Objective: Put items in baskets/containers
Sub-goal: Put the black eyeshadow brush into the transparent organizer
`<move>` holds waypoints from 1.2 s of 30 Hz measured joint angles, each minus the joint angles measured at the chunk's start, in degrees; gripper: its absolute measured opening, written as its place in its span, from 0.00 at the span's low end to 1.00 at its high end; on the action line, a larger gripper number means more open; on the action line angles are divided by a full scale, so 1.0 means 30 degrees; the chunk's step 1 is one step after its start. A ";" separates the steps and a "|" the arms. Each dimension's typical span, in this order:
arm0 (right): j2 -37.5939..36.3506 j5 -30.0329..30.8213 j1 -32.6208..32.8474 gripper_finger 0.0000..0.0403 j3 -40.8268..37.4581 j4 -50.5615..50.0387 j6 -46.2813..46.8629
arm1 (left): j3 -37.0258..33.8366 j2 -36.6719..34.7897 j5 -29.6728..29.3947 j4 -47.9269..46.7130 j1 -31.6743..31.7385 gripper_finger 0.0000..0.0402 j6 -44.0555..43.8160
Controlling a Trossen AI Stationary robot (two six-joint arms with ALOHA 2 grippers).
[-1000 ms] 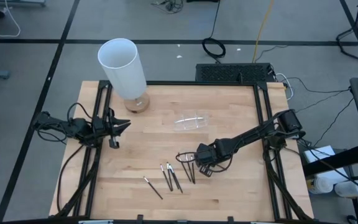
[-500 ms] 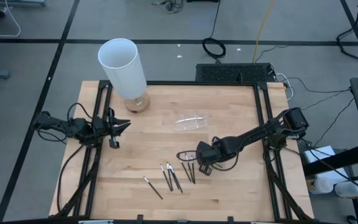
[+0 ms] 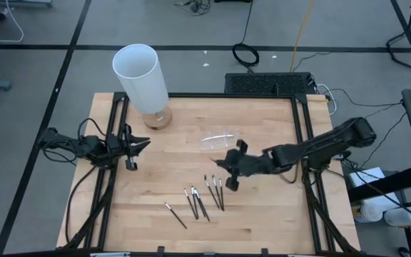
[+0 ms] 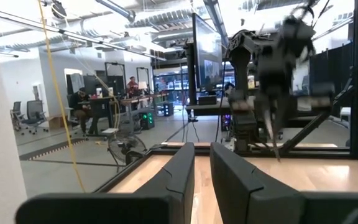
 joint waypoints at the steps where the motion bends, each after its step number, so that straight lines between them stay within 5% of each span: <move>1: -0.0459 0.0444 0.0007 0.00 -0.0243 0.1026 -0.1103 | 0.0000 -0.0004 0.0000 -0.0008 0.0000 0.15 0.0000; 8: -0.2928 0.2019 -0.0508 0.00 -0.4874 1.1748 -0.8018 | 0.0000 0.0003 0.0000 -0.0229 0.0000 0.15 -0.0037; 14: -0.3353 0.2005 -0.2540 0.00 -0.9831 2.0082 -0.8680 | -0.0007 0.0000 0.0000 -0.0461 0.0000 0.15 0.0022; 27: -0.1059 0.1936 -0.5332 0.00 -1.2036 2.3703 -0.9650 | -0.0007 -0.0001 -0.0029 -0.0551 0.0000 0.15 0.0918; 36: 0.1157 -0.0582 -0.7073 0.00 -1.2108 2.6097 -0.9984 | -0.0007 -0.0001 -0.0029 -0.0639 0.0000 0.15 0.0819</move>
